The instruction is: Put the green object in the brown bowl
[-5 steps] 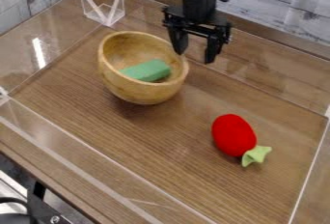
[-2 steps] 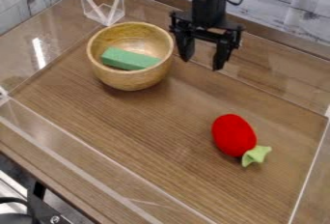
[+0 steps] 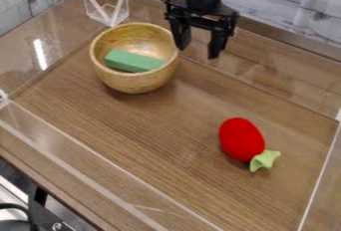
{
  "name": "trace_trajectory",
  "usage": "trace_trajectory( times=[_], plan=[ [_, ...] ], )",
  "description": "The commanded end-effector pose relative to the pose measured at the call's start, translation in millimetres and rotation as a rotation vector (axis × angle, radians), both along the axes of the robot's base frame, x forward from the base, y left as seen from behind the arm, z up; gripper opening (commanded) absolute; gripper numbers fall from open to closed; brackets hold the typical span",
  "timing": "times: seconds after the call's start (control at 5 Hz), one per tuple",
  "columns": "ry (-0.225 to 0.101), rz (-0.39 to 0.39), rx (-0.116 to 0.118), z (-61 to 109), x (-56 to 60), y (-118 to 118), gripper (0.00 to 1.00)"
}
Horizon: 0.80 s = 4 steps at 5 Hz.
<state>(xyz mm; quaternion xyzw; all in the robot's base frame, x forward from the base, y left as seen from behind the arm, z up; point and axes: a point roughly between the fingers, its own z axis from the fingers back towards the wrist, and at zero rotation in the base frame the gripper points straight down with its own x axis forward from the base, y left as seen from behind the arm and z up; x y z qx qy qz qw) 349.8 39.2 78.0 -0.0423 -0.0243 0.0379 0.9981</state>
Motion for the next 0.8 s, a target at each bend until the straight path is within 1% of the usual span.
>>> trace_trajectory(
  times=[0.0,0.4,0.6],
  plan=[
    [-0.09,-0.051,0.018,33.1,6.4,8.9,1.0],
    [-0.069,-0.113,0.024,30.0,5.8,5.0,1.0],
    [-0.057,-0.129,0.026,22.8,2.7,5.3,1.0]
  ],
)
